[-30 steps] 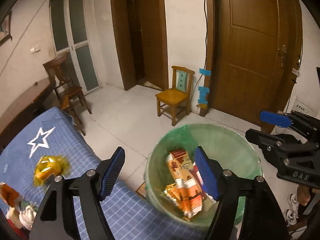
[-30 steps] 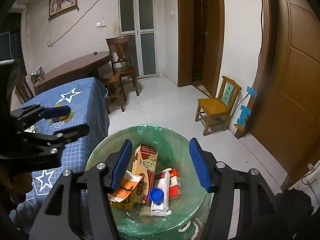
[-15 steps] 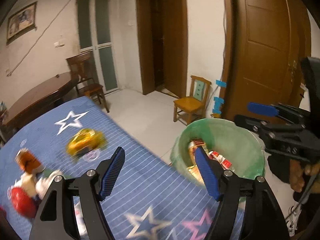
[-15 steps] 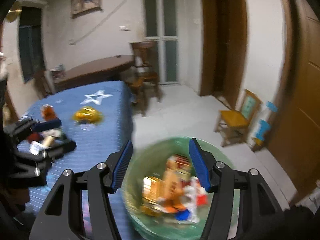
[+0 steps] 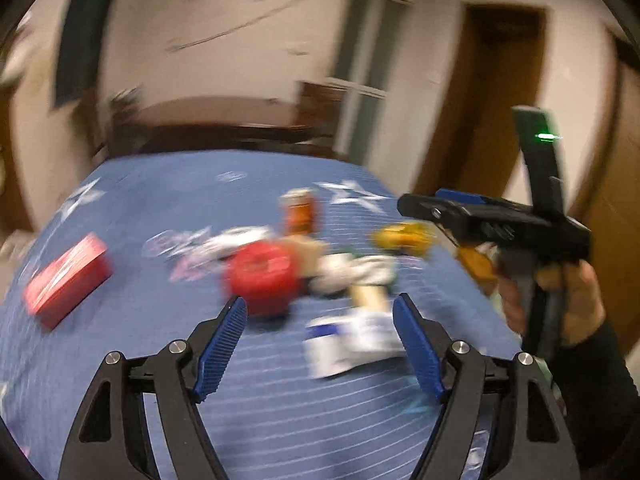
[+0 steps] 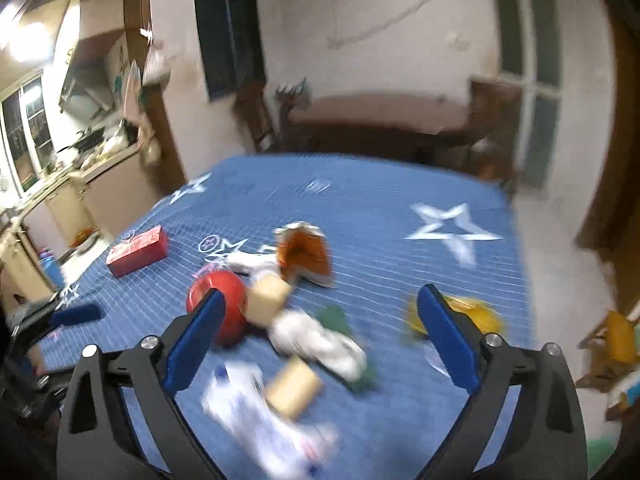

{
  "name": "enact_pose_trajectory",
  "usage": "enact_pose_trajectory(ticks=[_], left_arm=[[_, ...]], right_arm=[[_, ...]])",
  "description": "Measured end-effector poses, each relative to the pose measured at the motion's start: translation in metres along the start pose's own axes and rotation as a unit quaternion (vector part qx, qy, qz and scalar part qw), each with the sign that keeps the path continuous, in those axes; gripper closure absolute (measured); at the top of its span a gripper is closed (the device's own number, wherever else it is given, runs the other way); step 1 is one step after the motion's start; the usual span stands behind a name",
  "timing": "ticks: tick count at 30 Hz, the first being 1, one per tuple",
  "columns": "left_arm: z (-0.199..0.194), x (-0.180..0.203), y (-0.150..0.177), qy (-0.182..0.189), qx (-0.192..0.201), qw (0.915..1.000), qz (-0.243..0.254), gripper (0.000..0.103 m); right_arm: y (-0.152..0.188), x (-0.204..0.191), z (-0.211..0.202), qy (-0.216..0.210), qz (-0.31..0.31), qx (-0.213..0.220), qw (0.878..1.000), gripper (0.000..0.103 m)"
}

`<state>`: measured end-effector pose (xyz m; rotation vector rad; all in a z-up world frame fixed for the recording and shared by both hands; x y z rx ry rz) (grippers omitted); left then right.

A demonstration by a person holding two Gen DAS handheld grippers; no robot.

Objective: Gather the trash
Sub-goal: 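Grasp the beige cloth and orange paper cup with the right tool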

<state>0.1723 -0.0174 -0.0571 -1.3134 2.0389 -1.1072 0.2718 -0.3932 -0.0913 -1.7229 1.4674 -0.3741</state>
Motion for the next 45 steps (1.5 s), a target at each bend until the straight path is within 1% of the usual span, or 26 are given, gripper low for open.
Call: enact_pose_trajectory(ticks=[3, 5, 8, 9, 10, 11, 12, 13, 14, 17, 18, 19, 20, 22, 24, 25, 26, 27, 28, 31, 34, 37, 41, 44, 45], left_arm=[[-0.016, -0.04, 0.018, -0.026, -0.008, 0.9989, -0.039, 0.027], [-0.025, -0.059, 0.031, -0.037, -0.013, 0.9976, -0.056, 0.027], [-0.031, -0.077, 0.042, -0.045, -0.023, 0.9958, -0.076, 0.027], [-0.033, -0.078, 0.045, -0.045, -0.024, 0.9956, -0.079, 0.027], [-0.036, -0.08, 0.048, -0.045, -0.024, 0.9954, -0.082, 0.027], [-0.038, -0.083, 0.049, -0.044, -0.024, 0.9952, -0.084, 0.027], [-0.038, -0.082, 0.052, -0.042, -0.022, 0.9952, -0.085, 0.027], [-0.039, -0.084, 0.054, -0.039, -0.021, 0.9953, -0.086, 0.027], [-0.04, -0.084, 0.054, -0.037, -0.02, 0.9953, -0.088, 0.027], [-0.038, -0.084, 0.056, -0.028, -0.023, 0.995, -0.093, 0.027], [-0.036, -0.084, 0.057, -0.025, -0.026, 0.9949, -0.094, 0.027], [-0.03, -0.079, 0.056, -0.023, -0.028, 0.9949, -0.094, 0.027], [-0.029, -0.076, 0.057, -0.02, -0.03, 0.9949, -0.094, 0.027], [-0.026, -0.073, 0.06, -0.015, -0.037, 0.995, -0.092, 0.027], [-0.024, -0.068, 0.06, -0.013, -0.039, 0.9952, -0.088, 0.026], [-0.024, -0.065, 0.06, -0.012, -0.041, 0.9955, -0.084, 0.026], [-0.024, -0.062, 0.061, -0.012, -0.042, 0.9958, -0.08, 0.026], [-0.023, -0.059, 0.061, -0.012, -0.043, 0.9959, -0.079, 0.025], [-0.024, -0.056, 0.062, -0.011, -0.044, 0.9961, -0.076, 0.025], [-0.023, -0.049, 0.064, -0.008, -0.046, 0.9966, -0.068, 0.025], [-0.025, -0.04, 0.066, -0.003, -0.048, 0.9974, -0.055, 0.025], [-0.026, -0.034, 0.068, -0.001, -0.051, 0.9978, -0.043, 0.025], [-0.025, -0.028, 0.066, 0.014, -0.056, 0.9978, -0.033, 0.025], [-0.024, -0.015, 0.064, 0.039, -0.057, 0.9975, -0.019, 0.025], [-0.023, -0.005, 0.062, 0.058, -0.054, 0.9968, -0.006, 0.025]], right_arm=[[-0.021, -0.01, 0.062, -0.01, 0.017, -0.056, 0.998, 0.009], [-0.028, -0.015, 0.088, 0.004, 0.015, -0.068, 0.998, 0.009], [-0.034, -0.017, 0.122, 0.012, 0.016, -0.095, 0.995, 0.01], [-0.033, -0.015, 0.131, 0.012, 0.021, -0.109, 0.994, 0.026], [-0.033, -0.013, 0.139, 0.011, 0.028, -0.125, 0.992, 0.04], [-0.029, -0.004, 0.146, -0.003, 0.055, -0.154, 0.987, 0.05], [-0.025, 0.004, 0.14, -0.016, 0.069, -0.154, 0.986, 0.054], [-0.019, 0.008, 0.13, -0.016, 0.068, -0.153, 0.986, 0.056], [-0.013, 0.011, 0.122, -0.013, 0.064, -0.154, 0.986, 0.061], [0.018, 0.015, 0.084, -0.023, 0.07, -0.157, 0.985, 0.065], [0.029, 0.016, 0.068, -0.036, 0.077, -0.155, 0.984, 0.069], [0.043, 0.015, 0.044, -0.06, 0.082, -0.153, 0.983, 0.07], [0.054, 0.012, 0.025, -0.064, 0.076, -0.143, 0.985, 0.07], [0.073, 0.006, -0.012, -0.088, 0.073, -0.132, 0.985, 0.07], [0.087, -0.002, -0.047, -0.111, 0.069, -0.11, 0.985, 0.07], [0.093, -0.005, -0.068, -0.13, 0.067, -0.097, 0.985, 0.07], [0.097, -0.01, -0.078, -0.135, 0.065, -0.086, 0.985, 0.07], [0.101, -0.014, -0.091, -0.132, 0.063, -0.07, 0.987, 0.07], [0.098, -0.017, -0.097, -0.133, 0.065, -0.059, 0.987, 0.07], [0.099, -0.011, -0.134, -0.145, 0.094, 0.0, 0.985, 0.07], [0.106, -0.004, -0.159, -0.13, 0.109, 0.043, 0.985, 0.07], [0.115, 0.003, -0.169, -0.102, 0.111, 0.06, 0.987, 0.069], [0.145, 0.01, -0.171, -0.048, 0.119, 0.054, 0.99, 0.07], [0.164, 0.016, -0.161, -0.041, 0.138, 0.04, 0.989, 0.07], [0.168, 0.017, -0.159, -0.037, 0.143, 0.038, 0.988, 0.069]])
Point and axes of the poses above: each gripper's, at about its wrist camera, not at the fingertips, and z roughly the way its jaws point, x to its right, y to its underside, the point moved 2 cm from there along z, roughly the way its jaws point, and after that the axes turned 12 degrees about z, right-handed, at the moved point
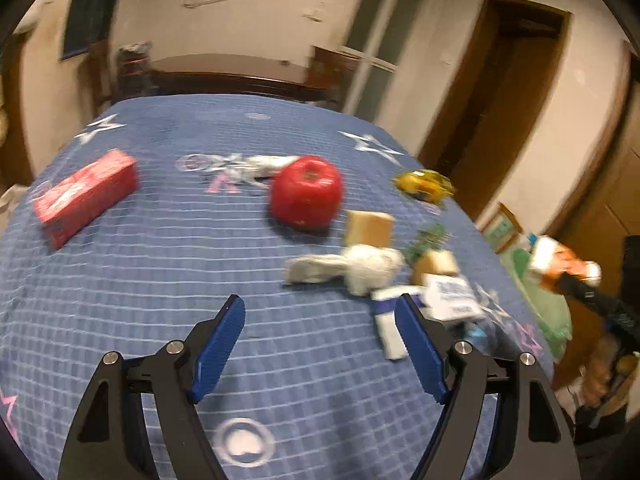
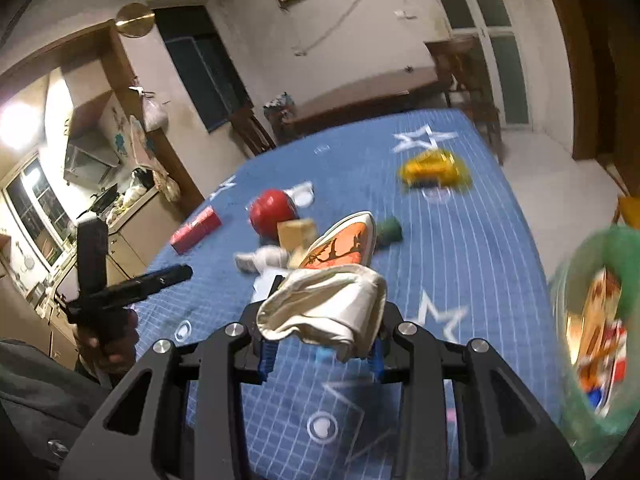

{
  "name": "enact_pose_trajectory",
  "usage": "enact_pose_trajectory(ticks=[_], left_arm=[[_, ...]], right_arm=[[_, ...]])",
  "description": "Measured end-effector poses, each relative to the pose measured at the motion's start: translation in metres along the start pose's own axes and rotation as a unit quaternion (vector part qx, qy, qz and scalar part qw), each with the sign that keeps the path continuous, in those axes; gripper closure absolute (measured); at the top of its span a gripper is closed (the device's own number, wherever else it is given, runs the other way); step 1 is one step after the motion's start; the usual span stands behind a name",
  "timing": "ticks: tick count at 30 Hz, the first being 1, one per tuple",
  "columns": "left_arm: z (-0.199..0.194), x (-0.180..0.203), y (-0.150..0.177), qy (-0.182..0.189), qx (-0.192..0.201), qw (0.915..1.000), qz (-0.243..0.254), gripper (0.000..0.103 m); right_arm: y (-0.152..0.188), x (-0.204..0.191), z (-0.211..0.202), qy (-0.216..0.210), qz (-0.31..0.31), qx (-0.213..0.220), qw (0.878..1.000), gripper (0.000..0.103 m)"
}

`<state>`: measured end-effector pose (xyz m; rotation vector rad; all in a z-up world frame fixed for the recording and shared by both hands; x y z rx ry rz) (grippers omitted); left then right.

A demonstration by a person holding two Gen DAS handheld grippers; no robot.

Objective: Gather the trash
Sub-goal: 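Grasp the beige cloth and orange paper cup with the right tool, then grasp the white alcohol-wipes packet with the left tool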

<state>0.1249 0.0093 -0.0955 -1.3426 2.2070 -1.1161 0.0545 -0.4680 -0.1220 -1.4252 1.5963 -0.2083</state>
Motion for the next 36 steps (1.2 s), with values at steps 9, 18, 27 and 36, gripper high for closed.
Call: enact_pose_trajectory(ticks=[9, 18, 27, 36], left_arm=[[0.021, 0.04, -0.01, 0.023, 0.001, 0.9945, 0.102, 0.026], [0.027, 0.095, -0.037, 0.06, 0.02, 0.9687, 0.24, 0.026], [0.097, 0.123, -0.008, 0.051, -0.054, 0.9325, 0.353, 0.041], [0.081, 0.108, 0.001, 0.067, -0.034, 0.9499, 0.303, 0.06]], right_arm=[[0.026, 0.01, -0.011, 0.003, 0.005, 0.003, 1.0, 0.069], [0.032, 0.024, -0.018, 0.003, 0.028, 0.009, 1.0, 0.068], [0.036, 0.034, -0.027, 0.007, 0.04, 0.013, 0.999, 0.067], [0.036, 0.037, -0.028, 0.008, 0.043, 0.016, 0.999, 0.067]])
Point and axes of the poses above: each gripper's, at about its wrist camera, not at the fingertips, and z roughly the way its jaws point, x to its right, y to its underside, the point moved 2 cm from there along z, roughly the way its jaws point, and after that the axes turned 12 degrees about z, right-handed, at the moved point
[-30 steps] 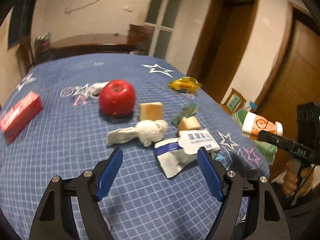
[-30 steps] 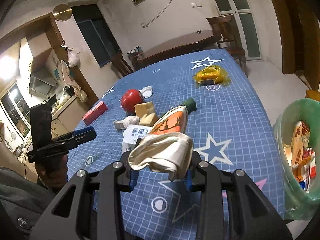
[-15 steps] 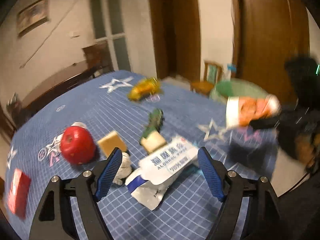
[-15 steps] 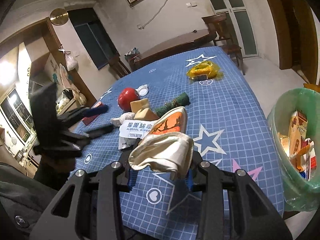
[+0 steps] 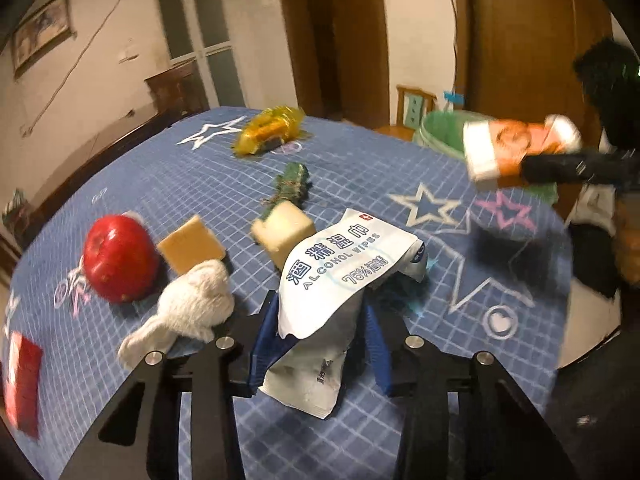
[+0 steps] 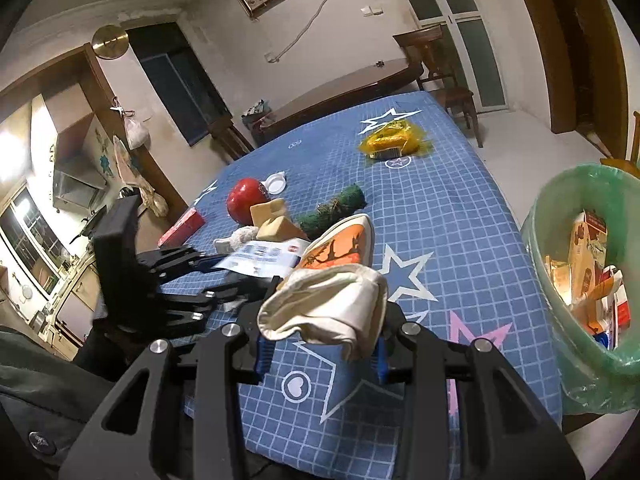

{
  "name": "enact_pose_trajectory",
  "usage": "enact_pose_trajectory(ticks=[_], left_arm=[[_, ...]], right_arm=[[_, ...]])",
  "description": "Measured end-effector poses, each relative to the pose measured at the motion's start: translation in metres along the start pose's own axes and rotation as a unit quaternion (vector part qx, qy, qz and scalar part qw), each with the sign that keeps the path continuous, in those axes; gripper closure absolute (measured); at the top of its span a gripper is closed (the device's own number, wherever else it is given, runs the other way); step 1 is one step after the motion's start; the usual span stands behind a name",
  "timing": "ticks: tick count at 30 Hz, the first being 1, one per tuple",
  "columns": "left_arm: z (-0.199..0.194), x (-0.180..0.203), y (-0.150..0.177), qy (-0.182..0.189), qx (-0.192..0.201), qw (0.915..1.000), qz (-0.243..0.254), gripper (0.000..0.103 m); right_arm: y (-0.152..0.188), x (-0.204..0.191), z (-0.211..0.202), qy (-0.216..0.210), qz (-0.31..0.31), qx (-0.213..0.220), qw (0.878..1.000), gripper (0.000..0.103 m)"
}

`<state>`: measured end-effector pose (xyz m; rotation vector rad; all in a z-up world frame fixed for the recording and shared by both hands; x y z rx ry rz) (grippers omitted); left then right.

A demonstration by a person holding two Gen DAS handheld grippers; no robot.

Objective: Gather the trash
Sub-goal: 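Grasp the white alcohol-wipes packet with the left tool, then carry the cloth, cup and wipes packet over the green bin and open both tools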

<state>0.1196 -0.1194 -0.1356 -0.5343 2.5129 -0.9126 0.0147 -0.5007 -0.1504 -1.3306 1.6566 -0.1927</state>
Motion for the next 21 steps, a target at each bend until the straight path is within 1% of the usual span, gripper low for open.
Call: enact_pose_trajectory(ticks=[2, 5, 8, 11, 13, 15, 18, 21], left_arm=[[-0.017, -0.001, 0.003, -0.004, 0.016, 0.9998, -0.014, 0.06], [-0.04, -0.003, 0.003, -0.026, 0.03, 0.9989, -0.027, 0.06], [-0.06, 0.001, 0.005, -0.072, 0.045, 0.996, -0.03, 0.06], [-0.072, 0.002, 0.002, -0.096, 0.05, 0.9935, -0.036, 0.06], [-0.075, 0.001, -0.002, -0.128, 0.046, 0.9898, -0.042, 0.06], [-0.075, -0.003, -0.006, -0.15, 0.035, 0.9864, -0.056, 0.06], [-0.071, -0.009, -0.014, -0.167, 0.025, 0.9822, -0.083, 0.06], [-0.067, -0.014, -0.018, -0.192, 0.014, 0.9758, -0.103, 0.06]], right_arm=[[0.0, -0.001, 0.001, 0.0, -0.001, 0.0, 1.0, 0.067], [0.0, -0.002, 0.004, 0.003, -0.002, 0.002, 1.0, 0.067], [0.0, -0.01, 0.006, 0.015, -0.017, 0.008, 1.0, 0.067], [0.001, -0.02, 0.009, 0.025, -0.035, 0.012, 0.999, 0.067], [0.001, -0.024, 0.011, 0.027, -0.042, 0.013, 0.999, 0.067], [0.002, -0.031, 0.013, 0.031, -0.054, 0.016, 0.998, 0.067], [0.003, -0.038, 0.017, 0.039, -0.069, 0.018, 0.997, 0.067], [0.004, -0.045, 0.022, 0.045, -0.08, 0.017, 0.996, 0.067]])
Point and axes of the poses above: each gripper's, at about its wrist camera, not at the fingertips, and z roughly the way its jaws point, x to its right, y to its underside, the point moved 2 cm from there along z, roughly the way its jaws point, and after that the axes turned 12 degrees about z, right-handed, at the moved point
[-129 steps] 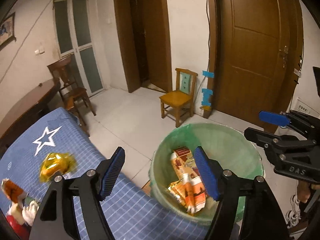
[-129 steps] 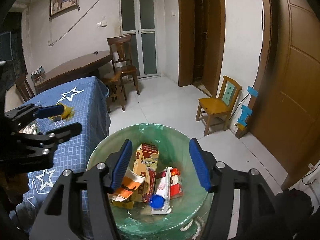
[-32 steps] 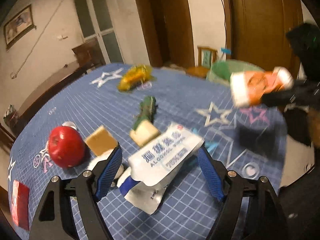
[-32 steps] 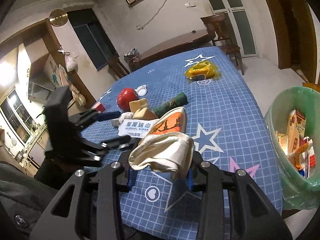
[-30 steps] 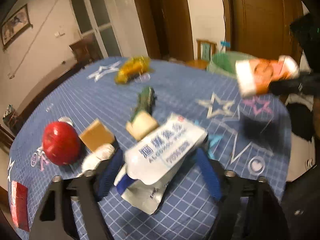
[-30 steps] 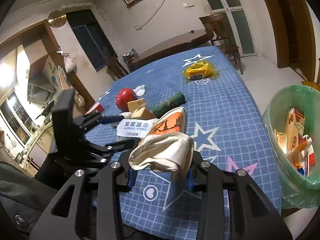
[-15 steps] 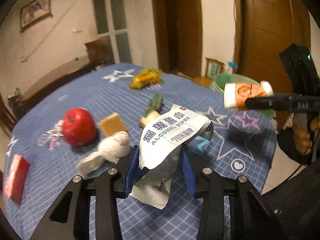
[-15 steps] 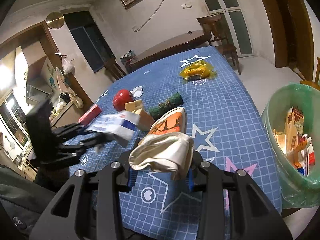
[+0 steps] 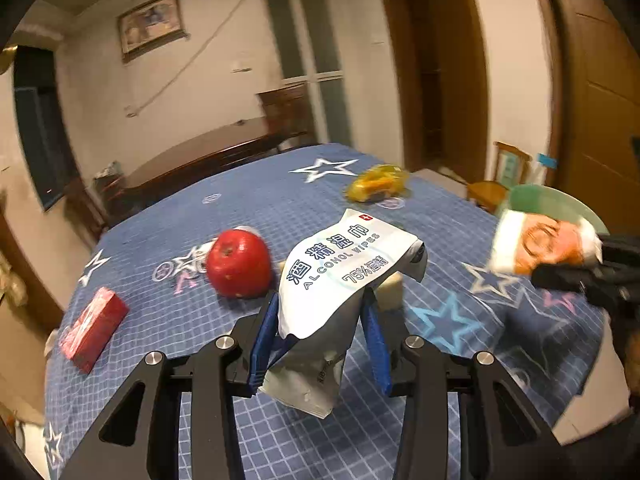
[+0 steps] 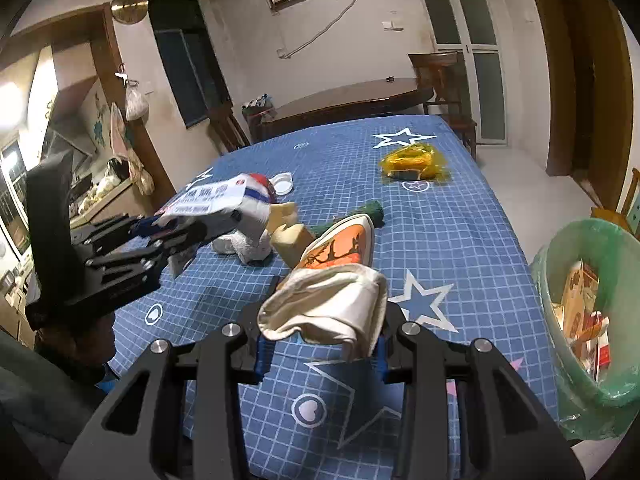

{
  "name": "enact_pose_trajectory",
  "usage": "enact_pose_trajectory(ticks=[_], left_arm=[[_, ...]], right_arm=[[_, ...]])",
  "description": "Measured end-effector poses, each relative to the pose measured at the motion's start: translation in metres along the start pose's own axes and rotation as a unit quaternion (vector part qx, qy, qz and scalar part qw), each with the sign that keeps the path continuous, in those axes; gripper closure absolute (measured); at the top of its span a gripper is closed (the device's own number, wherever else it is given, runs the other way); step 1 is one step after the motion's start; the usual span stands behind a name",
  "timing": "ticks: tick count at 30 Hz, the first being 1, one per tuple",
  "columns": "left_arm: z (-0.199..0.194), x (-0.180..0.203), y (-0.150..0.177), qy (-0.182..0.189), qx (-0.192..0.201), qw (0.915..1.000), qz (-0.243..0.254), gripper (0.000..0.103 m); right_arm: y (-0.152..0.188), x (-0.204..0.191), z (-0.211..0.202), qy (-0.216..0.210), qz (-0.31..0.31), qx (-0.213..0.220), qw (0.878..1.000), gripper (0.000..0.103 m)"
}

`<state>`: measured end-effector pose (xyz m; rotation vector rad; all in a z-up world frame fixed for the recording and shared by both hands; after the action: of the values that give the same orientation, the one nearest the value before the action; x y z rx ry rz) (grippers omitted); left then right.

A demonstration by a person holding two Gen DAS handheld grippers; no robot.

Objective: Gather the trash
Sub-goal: 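Carry the cloth, cup and wipes packet over the green bin and open both tools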

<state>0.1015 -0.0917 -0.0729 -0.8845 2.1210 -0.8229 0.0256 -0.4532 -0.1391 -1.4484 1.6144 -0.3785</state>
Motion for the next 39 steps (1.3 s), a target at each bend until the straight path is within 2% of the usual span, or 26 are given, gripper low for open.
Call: enact_pose_trajectory(ticks=[4, 9, 15, 21, 30, 39], left_arm=[[0.004, -0.003, -0.001, -0.022, -0.015, 0.9994, -0.021, 0.06], [0.006, -0.002, 0.001, -0.038, -0.024, 0.9987, -0.024, 0.06], [0.008, -0.003, -0.004, -0.042, -0.024, 0.9985, -0.026, 0.06], [0.007, 0.003, -0.024, -0.039, -0.008, 0.999, -0.02, 0.06], [0.012, 0.029, -0.07, -0.013, 0.02, 0.9997, 0.002, 0.06], [0.033, 0.078, -0.129, 0.03, 0.044, 0.9978, 0.04, 0.06]], right_arm=[[0.0, -0.007, 0.004, 0.013, -0.014, 0.001, 1.0, 0.067], [0.001, -0.008, 0.007, 0.021, -0.017, 0.001, 1.0, 0.067], [-0.004, -0.005, 0.001, 0.032, -0.02, 0.015, 0.999, 0.067], [-0.02, 0.005, -0.013, 0.054, -0.02, 0.039, 0.998, 0.067], [-0.051, 0.029, -0.053, 0.108, -0.02, 0.095, 0.989, 0.067], [-0.066, 0.076, -0.083, 0.174, 0.005, 0.121, 0.977, 0.068]])
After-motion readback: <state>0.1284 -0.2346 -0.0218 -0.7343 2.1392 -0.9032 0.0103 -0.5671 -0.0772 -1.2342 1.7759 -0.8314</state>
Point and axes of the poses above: each gripper's, at about its wrist camera, not at the fingertips, and z roughly the way its jaws point, x to its right, y to its underside, the point moved 2 cm from there along z, roughly the way its jaws point, and after that the axes turned 12 degrees about z, right-handed, at the moved point
